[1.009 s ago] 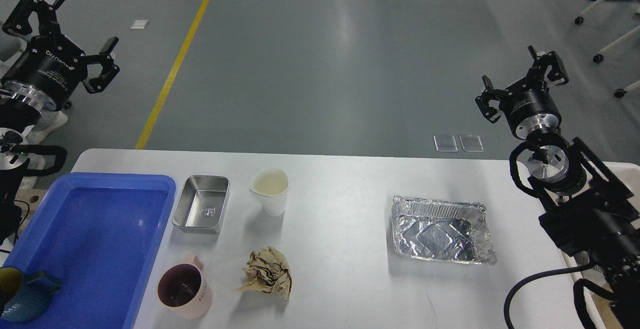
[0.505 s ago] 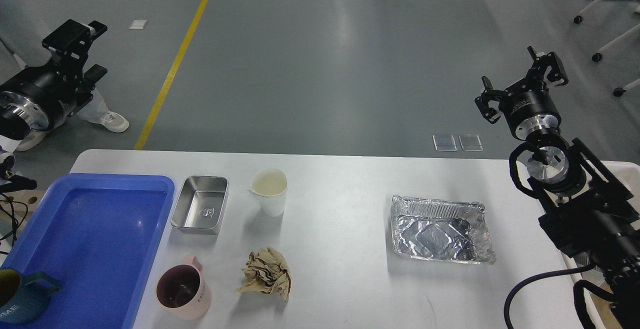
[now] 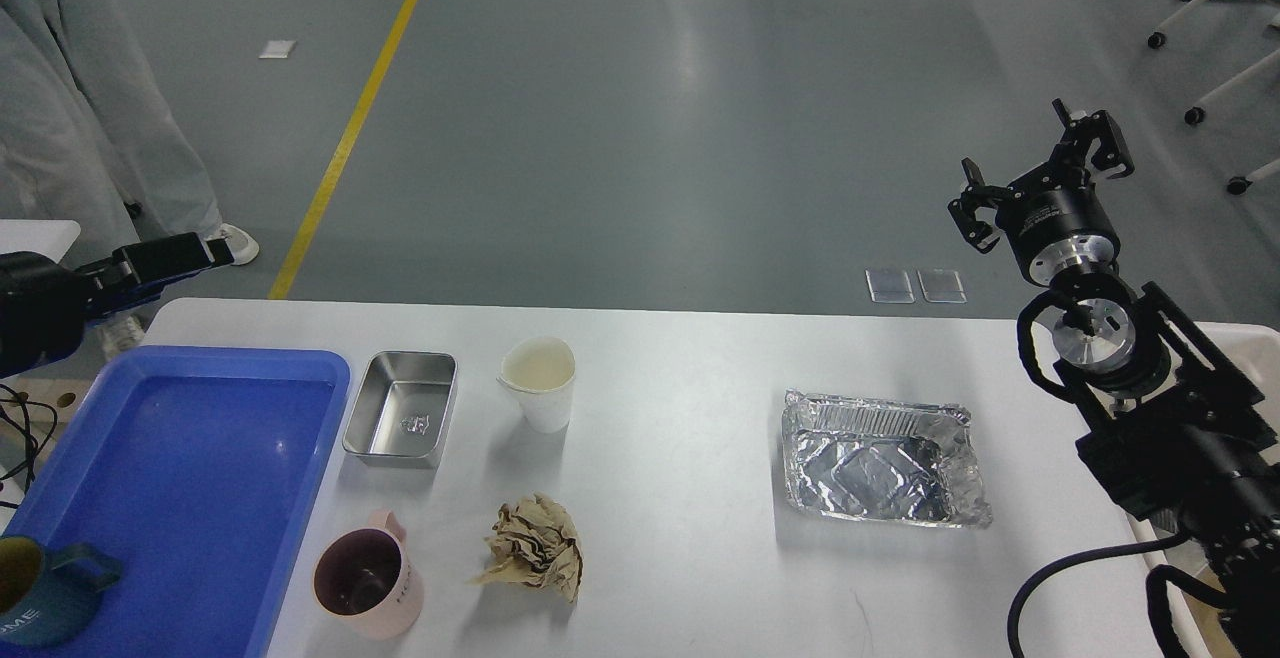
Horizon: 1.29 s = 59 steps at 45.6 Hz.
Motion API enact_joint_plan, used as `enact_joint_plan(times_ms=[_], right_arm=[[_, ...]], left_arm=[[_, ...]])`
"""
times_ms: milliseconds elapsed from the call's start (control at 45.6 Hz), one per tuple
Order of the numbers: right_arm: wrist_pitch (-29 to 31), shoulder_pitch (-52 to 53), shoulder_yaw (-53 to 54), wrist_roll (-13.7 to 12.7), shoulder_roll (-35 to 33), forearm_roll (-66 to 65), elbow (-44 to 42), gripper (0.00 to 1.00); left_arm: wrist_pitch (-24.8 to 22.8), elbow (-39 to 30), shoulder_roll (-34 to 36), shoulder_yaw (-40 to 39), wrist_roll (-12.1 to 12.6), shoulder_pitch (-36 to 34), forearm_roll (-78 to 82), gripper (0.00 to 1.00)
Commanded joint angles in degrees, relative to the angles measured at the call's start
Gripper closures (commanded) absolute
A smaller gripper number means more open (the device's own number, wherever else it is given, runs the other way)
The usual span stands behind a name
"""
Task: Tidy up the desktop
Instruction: 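Lower the left gripper toward the pink mug near the blue tray, then grasp the pink mug with the left gripper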
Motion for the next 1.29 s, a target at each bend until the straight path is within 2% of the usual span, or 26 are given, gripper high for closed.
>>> enact_joint_plan(times_ms=[0, 66, 263, 351, 461, 790, 899, 1141, 1272], right_arm=[[-0.1, -0.1, 0.0, 0.0, 0.6, -0.1, -0.3, 0.0], [-0.1, -0.1, 0.0, 0.0, 1.0, -0.1, -0.3, 0.0], [-0.1, -0.1, 0.0, 0.0, 1.3, -0.1, -0.3, 0.0], [-0.1, -0.1, 0.0, 0.0, 1.4, -0.2, -0.4, 0.0], [-0.1, -0.1, 0.0, 0.0, 1.7, -0.5, -0.5, 0.0], [0.0, 0.0, -0.1, 0.0, 1.8, -0.6, -1.2, 0.0], [0.0, 0.0, 0.0, 0.0, 1.8, -0.6, -1.2, 0.0], [0.0, 0.0, -0.1, 0.0, 2.3, -0.8, -1.9, 0.0], [0.1, 0.0, -0.1, 0.0, 3.0, -0.9, -2.6, 0.0]], left_arm=[[-2.3, -0.2, 3.0, 2.2, 0.1, 0.6, 2.7, 0.08], [-2.3, -0.5, 4.2, 4.6, 0.3, 0.9, 6.0, 0.1], [-2.7, -0.8, 7.6, 9.1, -1.1, 0.9, 11.6, 0.11], [-3.9, -1.2, 7.7, 9.1, -2.1, 0.8, 12.0, 0.11], [-6.7, -2.4, 7.3, 8.9, -2.1, 0.0, 13.4, 0.11], [-8.0, -9.1, 5.4, 8.9, -2.2, -1.0, 14.1, 0.11], [-11.2, -10.3, 5.3, 8.9, -2.2, -1.1, 14.1, 0.12], [-13.7, -10.3, 5.3, 9.1, -1.0, -0.4, 14.4, 0.13], [-13.4, -10.1, 5.3, 9.7, 2.2, 0.4, 14.4, 0.13]])
